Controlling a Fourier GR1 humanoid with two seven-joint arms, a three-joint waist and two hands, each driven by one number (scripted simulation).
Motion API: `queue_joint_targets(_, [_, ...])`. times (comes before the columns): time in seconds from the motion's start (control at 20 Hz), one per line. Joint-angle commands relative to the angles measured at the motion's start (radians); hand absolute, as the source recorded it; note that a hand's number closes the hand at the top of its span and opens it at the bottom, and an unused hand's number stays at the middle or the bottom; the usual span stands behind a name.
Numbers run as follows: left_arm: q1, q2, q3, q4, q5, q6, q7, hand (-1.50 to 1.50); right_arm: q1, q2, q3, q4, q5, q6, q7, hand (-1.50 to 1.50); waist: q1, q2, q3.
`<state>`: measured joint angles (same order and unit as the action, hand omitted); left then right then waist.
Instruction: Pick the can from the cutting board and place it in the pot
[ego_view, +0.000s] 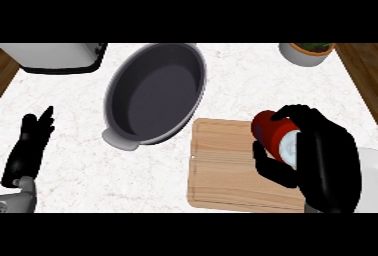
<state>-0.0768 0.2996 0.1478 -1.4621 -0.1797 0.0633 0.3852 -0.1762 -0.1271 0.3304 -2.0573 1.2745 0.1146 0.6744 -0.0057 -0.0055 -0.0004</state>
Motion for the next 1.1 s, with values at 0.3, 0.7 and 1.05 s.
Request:
queue_joint_targets(0.3, [0.027,-0.015,-0.005,-0.008,-0.017,-0.003,-0.031,0.00,-0.406,0.124,0.068,-0.098,0.077,0.212,0.141,1.50,0.014,0.004,-0.001])
queue_joint_targets(0.7, [0.003,-0.040,-0.032,-0.027,-0.030,-0.001,-0.003,0.00,-0.813,0.127,0.047,0.204,-0.204,0.262,0.413,1.50,0.033,0.003,-0.001])
queue_joint_targets(1.05, [-0.077,-0.037,-0.027,-0.013,-0.029,-0.005,0.061,0.00,-0.982,0.127,-0.008,0.608,-0.333,0.030,0.394,1.50,0.042,0.010,-0.001])
